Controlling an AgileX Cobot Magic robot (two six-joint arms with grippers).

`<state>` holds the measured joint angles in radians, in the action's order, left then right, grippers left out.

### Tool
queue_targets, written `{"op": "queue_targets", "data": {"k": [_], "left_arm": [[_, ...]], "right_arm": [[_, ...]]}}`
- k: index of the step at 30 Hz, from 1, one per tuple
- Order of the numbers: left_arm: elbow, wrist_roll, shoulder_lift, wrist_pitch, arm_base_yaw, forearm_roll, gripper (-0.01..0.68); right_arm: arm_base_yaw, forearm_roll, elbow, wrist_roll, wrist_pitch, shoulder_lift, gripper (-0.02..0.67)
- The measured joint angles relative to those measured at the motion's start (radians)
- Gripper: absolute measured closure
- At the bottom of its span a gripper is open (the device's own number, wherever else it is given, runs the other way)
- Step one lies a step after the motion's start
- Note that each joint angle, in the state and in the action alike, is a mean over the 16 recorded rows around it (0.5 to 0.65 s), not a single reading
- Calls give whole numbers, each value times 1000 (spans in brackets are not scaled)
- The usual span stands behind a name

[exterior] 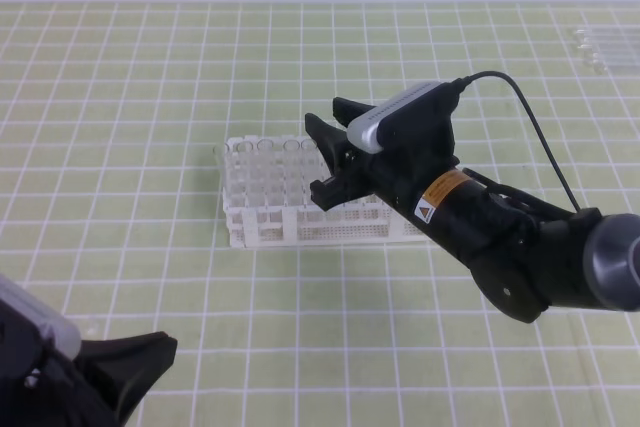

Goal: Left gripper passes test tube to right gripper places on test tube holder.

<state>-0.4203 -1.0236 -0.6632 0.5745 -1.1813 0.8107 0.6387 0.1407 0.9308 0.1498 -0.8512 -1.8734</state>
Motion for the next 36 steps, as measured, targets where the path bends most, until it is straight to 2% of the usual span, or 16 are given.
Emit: {"op": "queue_targets", "data": {"k": [3,8,13,19,24,30,36], "left_arm": [[0,0,0,0,0,1,675],[1,0,-1,0,0,3,675],[1,0,-1,0,0,3,675],[1,0,-1,0,0,3,675],[1,0,-1,1,0,3,675],[0,0,-1,1,0,1,675],[0,0,0,2,0,0,675]], "right_arm": [[0,0,0,0,0,1,377],[-9,-9,-1,-3,132,143,392],[-21,-18,-1,-18,350,353,467],[-54,-9,-3,-38,742,673,575],[-90,31,-3,-52,999,836,645],[-162,80,-25,-53,1241,996,662],[-248,101,-115,-45,1341,1160,664]]}}
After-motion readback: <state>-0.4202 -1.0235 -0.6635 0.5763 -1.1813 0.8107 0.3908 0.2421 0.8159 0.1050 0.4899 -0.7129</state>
